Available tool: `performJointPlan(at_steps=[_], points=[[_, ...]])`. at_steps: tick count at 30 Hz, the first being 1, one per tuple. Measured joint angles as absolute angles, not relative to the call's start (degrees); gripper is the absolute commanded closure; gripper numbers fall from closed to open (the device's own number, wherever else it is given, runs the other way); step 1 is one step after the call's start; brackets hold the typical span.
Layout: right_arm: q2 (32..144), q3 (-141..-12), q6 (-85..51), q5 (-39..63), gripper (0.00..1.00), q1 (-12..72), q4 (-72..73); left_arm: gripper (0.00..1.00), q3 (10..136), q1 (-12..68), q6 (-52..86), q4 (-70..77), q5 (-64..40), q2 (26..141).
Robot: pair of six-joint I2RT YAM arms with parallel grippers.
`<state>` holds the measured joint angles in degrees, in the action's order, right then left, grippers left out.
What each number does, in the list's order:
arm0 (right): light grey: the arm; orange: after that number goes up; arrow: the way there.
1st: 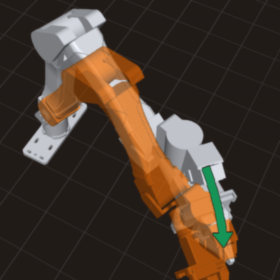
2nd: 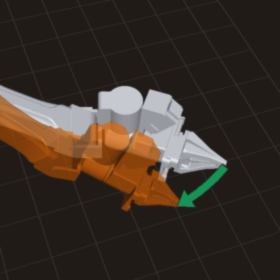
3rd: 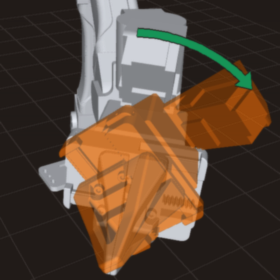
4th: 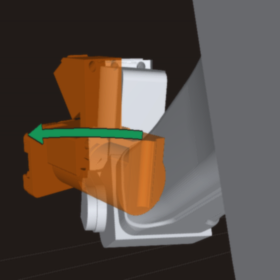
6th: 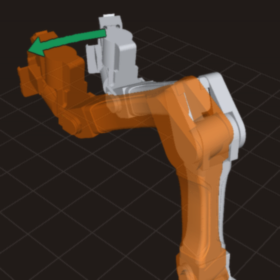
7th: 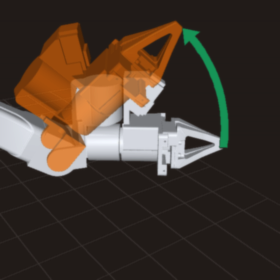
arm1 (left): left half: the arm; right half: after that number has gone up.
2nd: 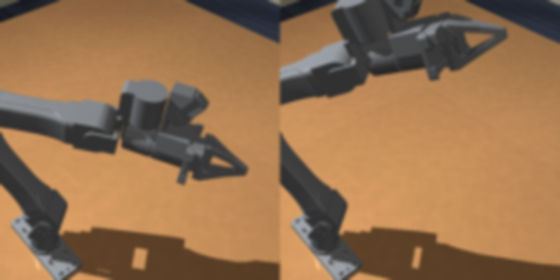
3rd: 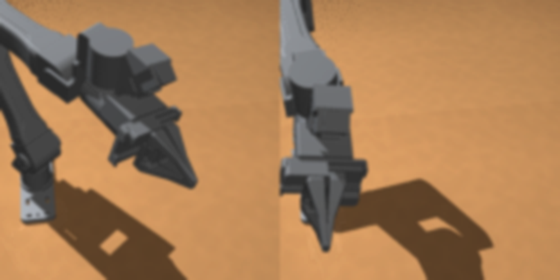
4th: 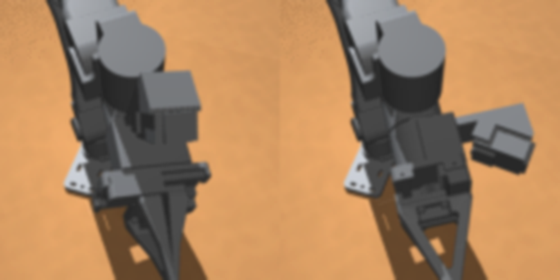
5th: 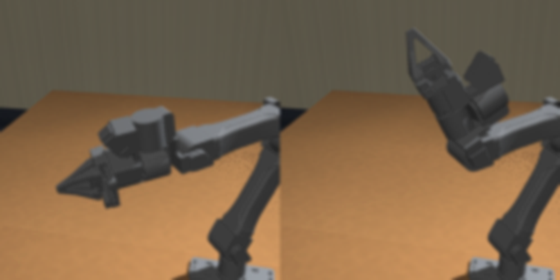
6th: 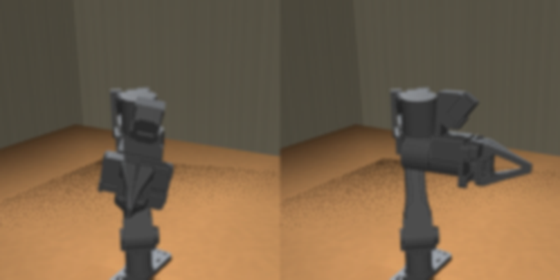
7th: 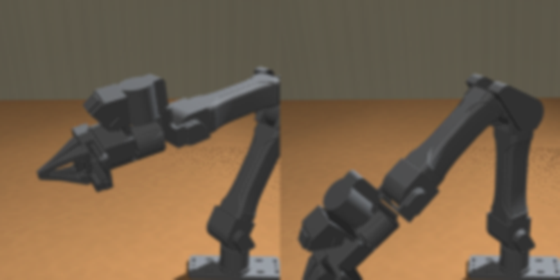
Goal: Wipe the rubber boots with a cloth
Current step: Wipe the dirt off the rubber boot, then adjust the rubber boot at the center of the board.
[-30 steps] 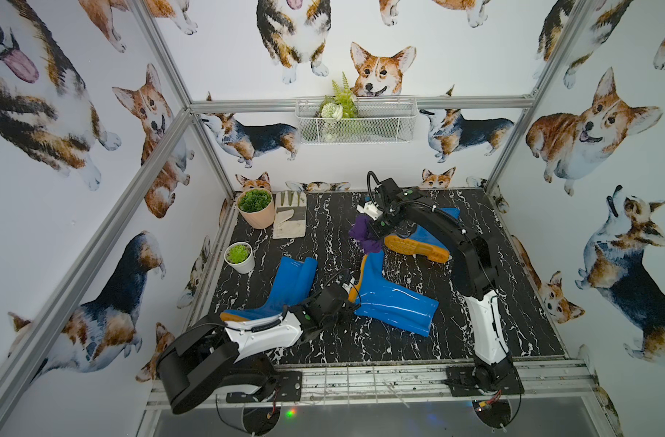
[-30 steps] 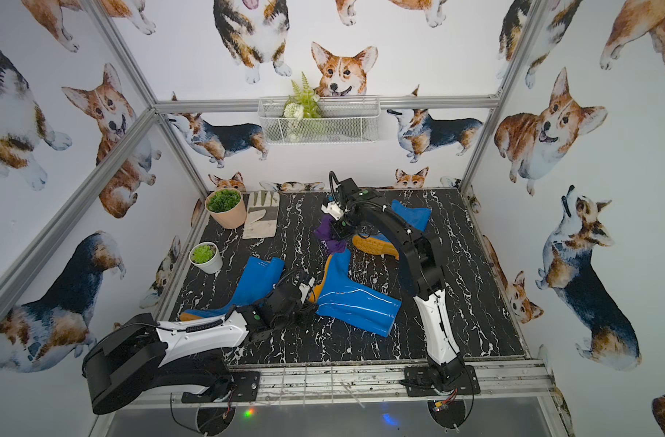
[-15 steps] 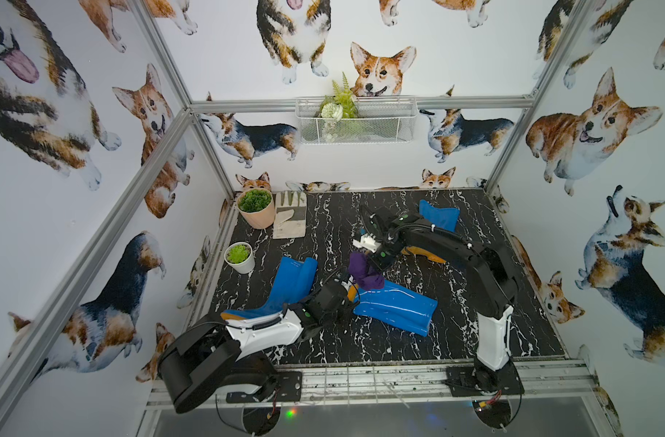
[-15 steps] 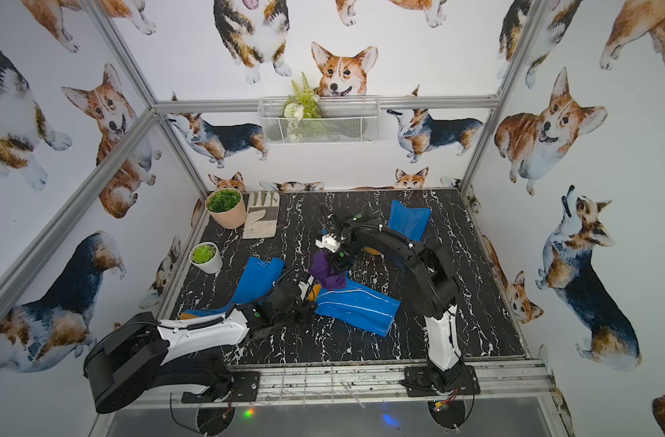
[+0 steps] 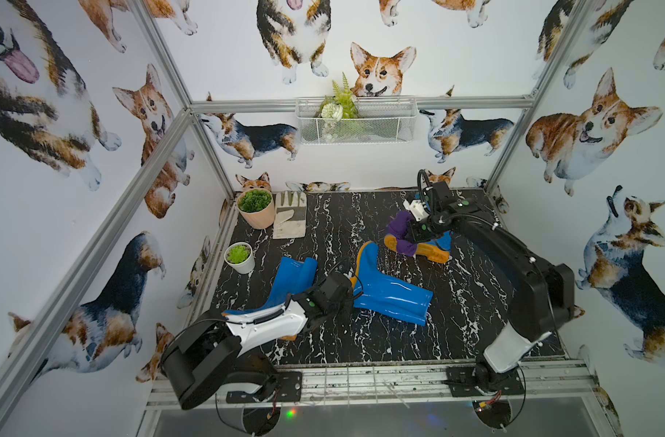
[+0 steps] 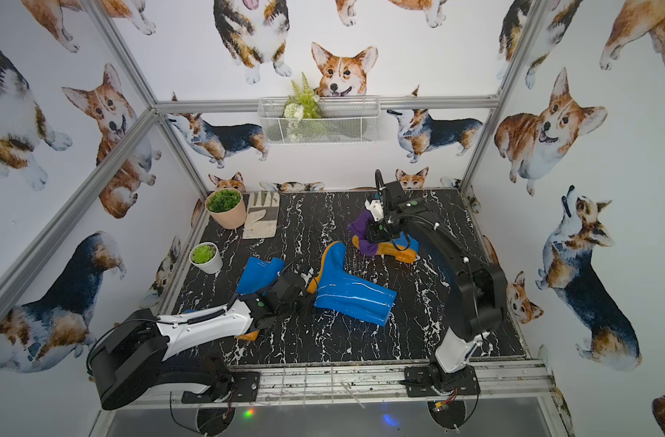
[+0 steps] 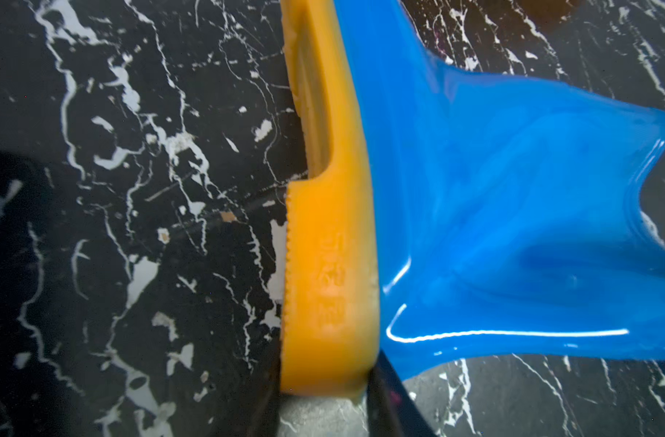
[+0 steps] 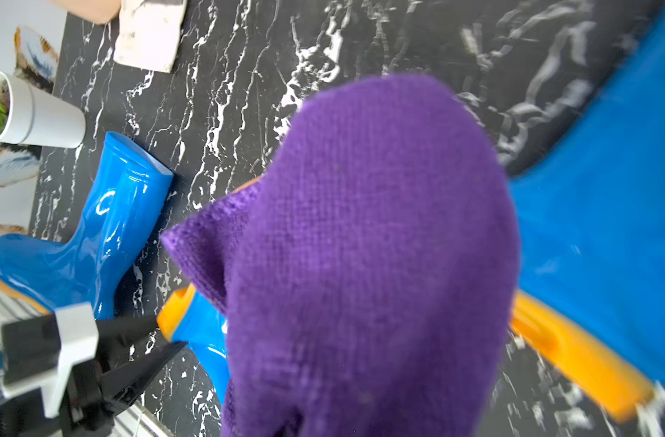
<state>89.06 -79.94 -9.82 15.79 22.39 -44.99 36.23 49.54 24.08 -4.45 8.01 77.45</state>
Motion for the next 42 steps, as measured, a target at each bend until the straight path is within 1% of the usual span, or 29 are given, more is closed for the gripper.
performJointPlan(at_steps=[2, 5, 8, 12, 14, 16, 18, 21, 26, 32, 37, 39, 40, 41, 42], points=[[80.93, -71.37, -12.49, 14.04, 1.00, 21.69, -42.83, 0.37, 40.01, 49.52, 21.78, -7.42, 9.58, 78.15], [69.65, -59.05, -18.04, 11.64, 1.00, 17.85, -40.47, 0.34, 42.92, 49.76, 17.96, -10.81, 11.49, 77.43], [62.92, -51.96, -22.41, 10.90, 1.00, 14.13, -39.13, 0.33, 43.44, 50.52, 14.41, -13.37, 12.62, 75.11], [56.40, -45.50, -26.46, 10.55, 1.00, 10.41, -38.37, 0.33, 43.92, 54.89, 8.95, -13.80, 12.80, 73.14], [55.00, -43.72, -27.70, 10.13, 1.00, 9.78, -37.93, 0.33, 44.71, 57.95, 6.28, -14.02, 13.41, 73.67], [54.57, -41.93, -28.95, 10.63, 1.00, 9.56, -37.56, 0.33, 47.31, 63.42, 2.79, -14.41, 14.15, 77.01], [56.03, -41.17, -30.04, 11.20, 1.00, 9.37, -37.36, 0.33, 52.62, 69.47, -0.58, -15.35, 13.91, 83.46], [57.98, -41.01, -31.14, 12.34, 1.00, 9.26, -36.64, 0.33, 60.88, 75.77, -4.69, -16.75, 14.87, 94.70], [58.28, -40.69, -31.81, 13.76, 1.00, 8.99, -35.94, 0.32, 73.56, 82.00, -8.71, -20.23, 14.61, 110.26], [56.55, -39.66, -31.77, 13.80, 1.00, 8.84, -35.86, 0.30, 78.67, 82.43, -11.75, -23.29, 13.78, 116.01], [56.03, -38.65, -31.75, 13.76, 1.00, 8.62, -35.86, 0.31, 79.79, 82.56, -13.52, -23.24, 15.14, 117.14], [56.14, -38.59, -31.75, 13.78, 1.00, 8.62, -35.86, 0.34, 80.71, 82.46, -13.52, -22.81, 17.19, 118.15], [56.21, -38.59, -31.70, 13.80, 1.00, 8.62, -35.86, 0.38, 81.19, 82.28, -13.45, -22.59, 18.31, 118.63], [56.25, -38.59, -31.64, 13.80, 1.00, 8.62, -35.86, 0.45, 81.38, 82.02, -13.37, -22.48, 19.25, 118.87], [56.27, -38.59, -31.64, 13.80, 1.00, 8.62, -35.86, 0.49, 81.36, 81.73, -13.28, -22.63, 19.94, 118.89]])
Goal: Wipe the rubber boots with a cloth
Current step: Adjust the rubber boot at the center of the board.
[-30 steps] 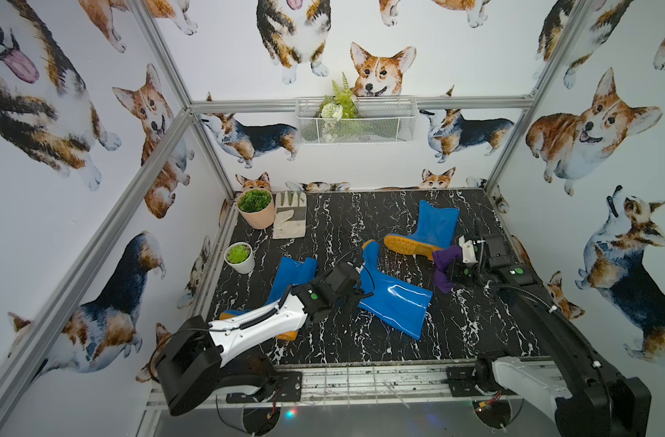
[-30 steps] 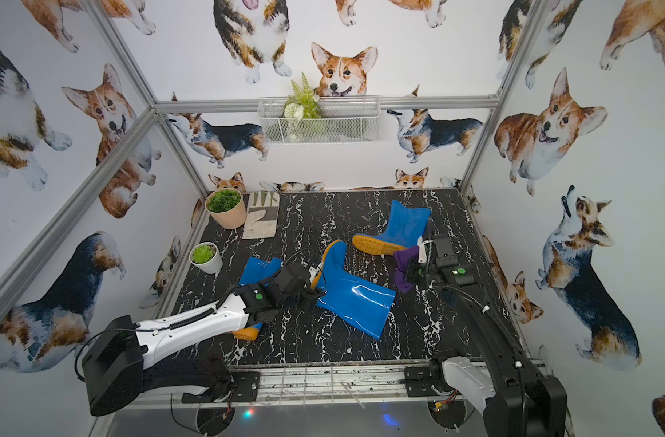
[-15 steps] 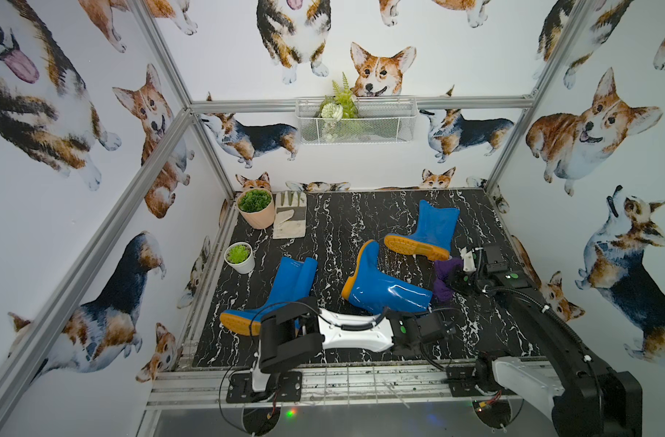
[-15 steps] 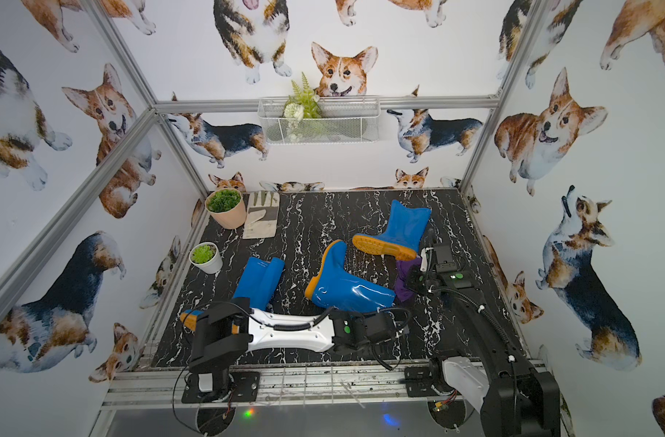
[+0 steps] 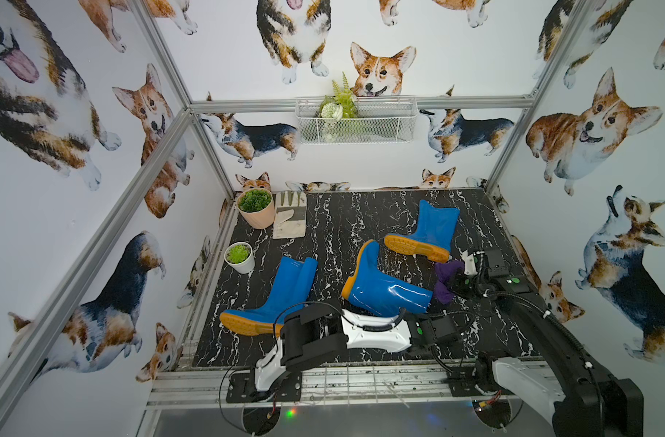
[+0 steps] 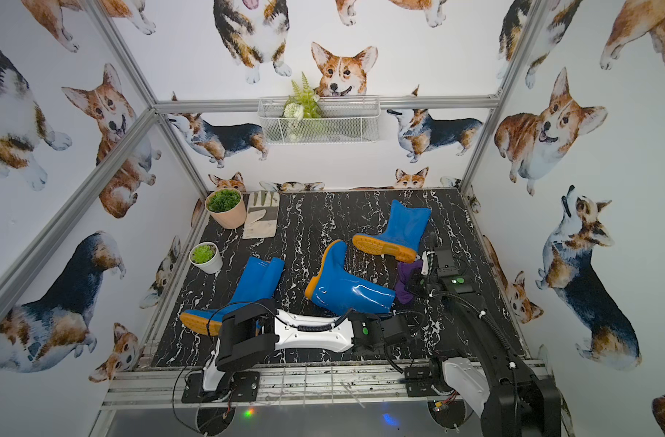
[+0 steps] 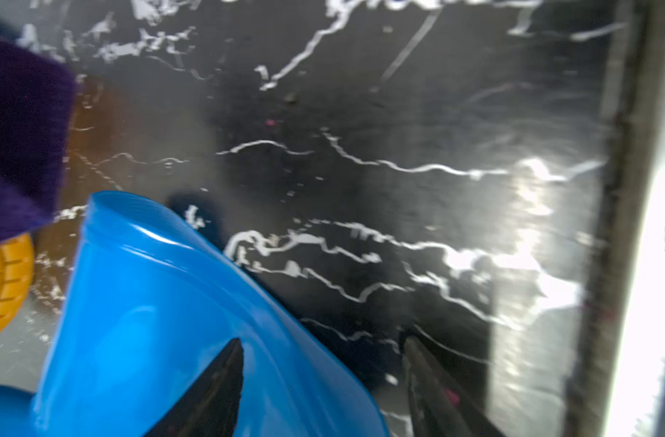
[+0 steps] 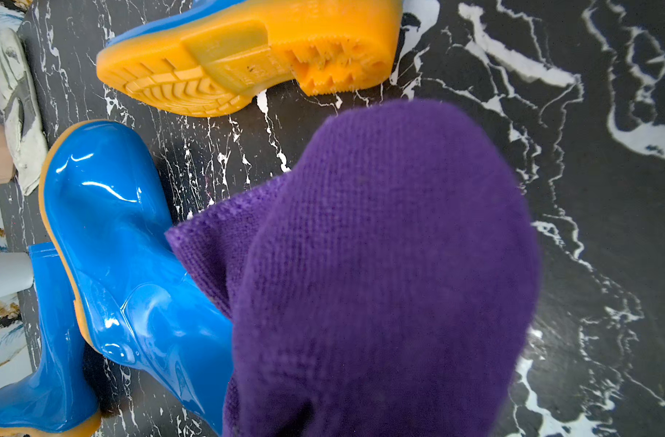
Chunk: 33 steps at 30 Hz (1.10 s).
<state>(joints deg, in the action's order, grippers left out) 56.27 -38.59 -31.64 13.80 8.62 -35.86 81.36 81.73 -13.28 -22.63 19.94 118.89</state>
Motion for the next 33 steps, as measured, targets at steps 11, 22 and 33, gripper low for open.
performJointPlan(at_steps=[11, 22, 33], points=[[55.33, -38.57, -31.59, 13.76, 1.00, 8.60, -35.83, 1.00, 78.28, 79.20, -13.30, -27.83, 19.70, 113.08], [54.08, -38.44, -31.59, 13.58, 1.00, 8.58, -35.83, 0.92, 79.59, 77.49, -13.13, -30.70, 19.38, 109.27], [53.87, -37.89, -31.42, 13.56, 1.00, 8.49, -35.86, 0.36, 73.23, 77.14, -15.03, -31.33, 16.69, 106.00]])
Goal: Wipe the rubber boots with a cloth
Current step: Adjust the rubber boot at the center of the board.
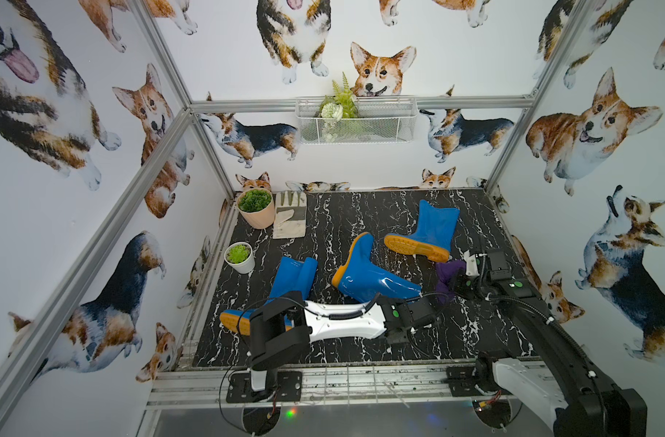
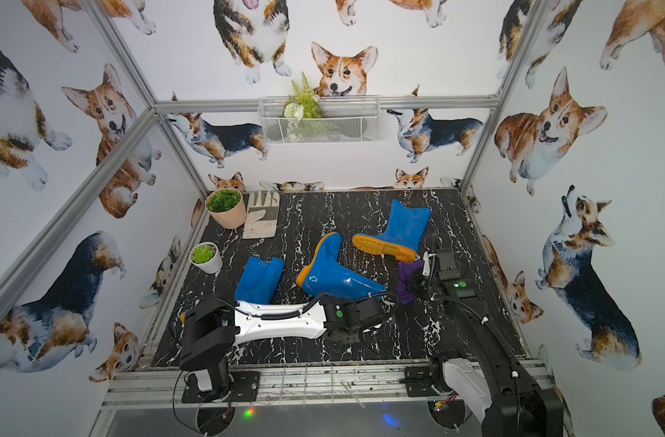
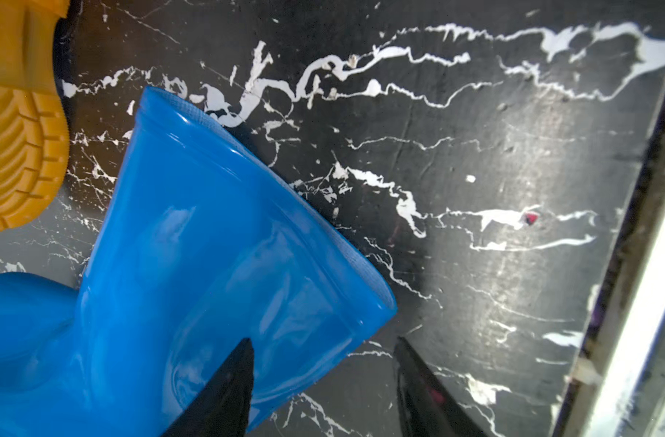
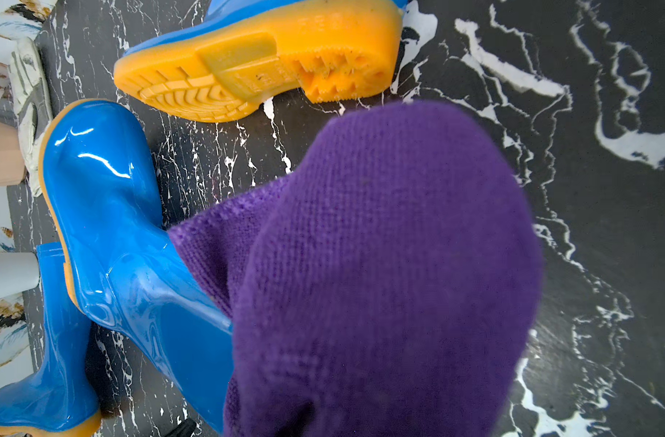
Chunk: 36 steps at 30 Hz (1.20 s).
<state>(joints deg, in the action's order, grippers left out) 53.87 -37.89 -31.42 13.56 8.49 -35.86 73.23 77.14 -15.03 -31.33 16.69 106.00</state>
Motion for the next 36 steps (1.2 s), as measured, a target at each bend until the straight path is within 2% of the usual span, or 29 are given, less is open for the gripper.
performJointPlan(at_steps=[6, 8, 10, 11, 12, 13, 21, 26, 30, 33, 36], points=[[53.98, -37.85, -31.42, 13.56, 1.00, 8.47, -35.86, 0.35, 74.70, 77.71, -16.86, -31.55, 15.53, 110.17], [54.26, -37.82, -31.42, 13.56, 1.00, 8.47, -35.86, 0.38, 75.33, 77.80, -17.50, -31.31, 15.59, 112.03], [54.59, -37.82, -31.40, 13.56, 1.00, 8.47, -35.86, 0.64, 76.31, 77.82, -18.15, -30.94, 16.47, 113.34], [54.65, -37.82, -31.40, 13.58, 1.00, 8.47, -35.86, 0.88, 77.03, 77.91, -18.39, -30.65, 17.61, 114.08], [54.72, -37.82, -31.40, 13.56, 1.00, 8.47, -35.86, 0.97, 77.34, 77.91, -18.68, -30.09, 18.55, 114.63], [54.72, -37.85, -31.40, 13.56, 1.00, 8.47, -35.86, 1.00, 77.49, 77.84, -18.72, -29.78, 19.03, 114.91], [49.23, -37.95, -31.53, 11.84, 1.00, 8.23, -35.90, 1.00, 79.70, 75.37, -19.55, -29.58, 22.83, 106.21], [43.24, -39.11, -32.05, 8.93, 1.00, 8.23, -36.51, 1.00, 93.21, 74.22, -19.73, -31.92, 22.31, 101.78], [40.25, -40.07, -32.47, 7.33, 1.00, 8.23, -37.71, 1.00, 97.71, 73.69, -18.74, -29.98, 20.16, 98.28], [39.79, -41.47, -32.71, 6.61, 1.00, 8.21, -38.63, 1.00, 94.15, 71.55, -15.66, -25.65, 16.01, 93.69], [40.47, -42.09, -32.71, 6.57, 1.00, 8.21, -39.16, 1.00, 80.38, 65.14, -8.14, -16.78, 14.28, 85.06]])
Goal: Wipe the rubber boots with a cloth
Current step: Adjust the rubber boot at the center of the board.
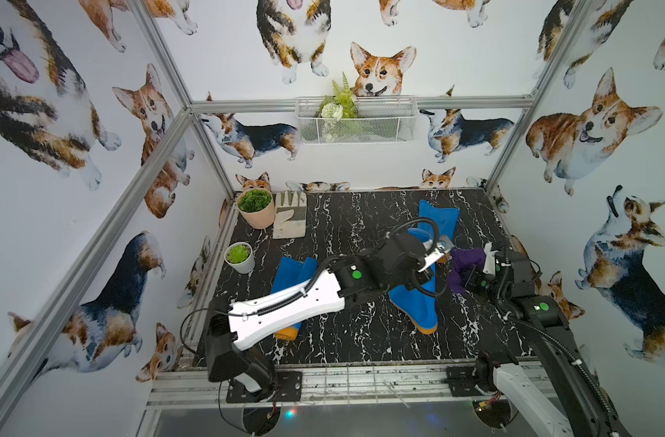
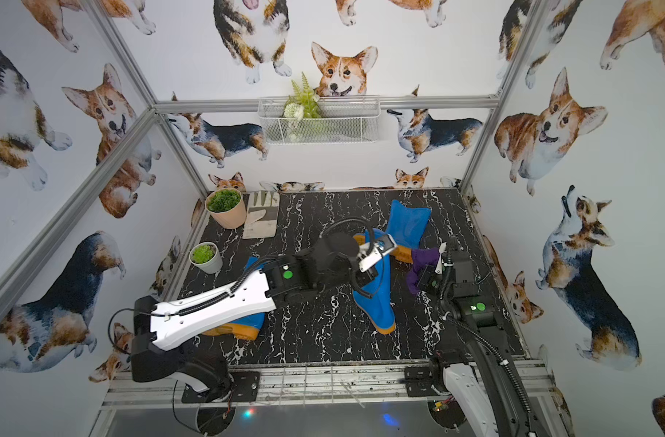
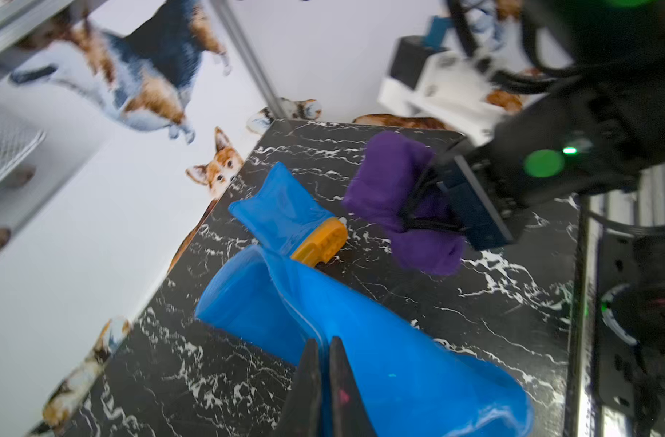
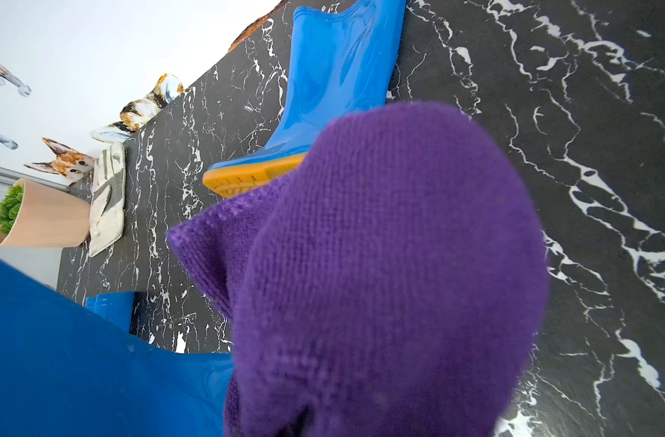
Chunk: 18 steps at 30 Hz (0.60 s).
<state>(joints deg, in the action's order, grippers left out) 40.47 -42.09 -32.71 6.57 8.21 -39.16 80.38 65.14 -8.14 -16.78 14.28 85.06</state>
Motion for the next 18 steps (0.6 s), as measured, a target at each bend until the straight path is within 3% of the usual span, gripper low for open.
performJointPlan(at_steps=[5, 11, 18], points=[[41.71, -41.43, -33.47, 8.34, 1.00, 8.21, -39.68, 1.00, 55.59, 55.24, 10.17, -8.43, 15.59, 74.70], [45.30, -40.73, -35.22, 11.90, 1.00, 9.91, -39.20, 1.00, 36.73, 52.90, 24.95, -7.33, 18.20, 65.71], [53.47, -39.29, -38.79, 8.97, 1.00, 26.30, -35.68, 1.00, 23.57, 52.47, 37.28, -11.60, 24.25, 51.27]])
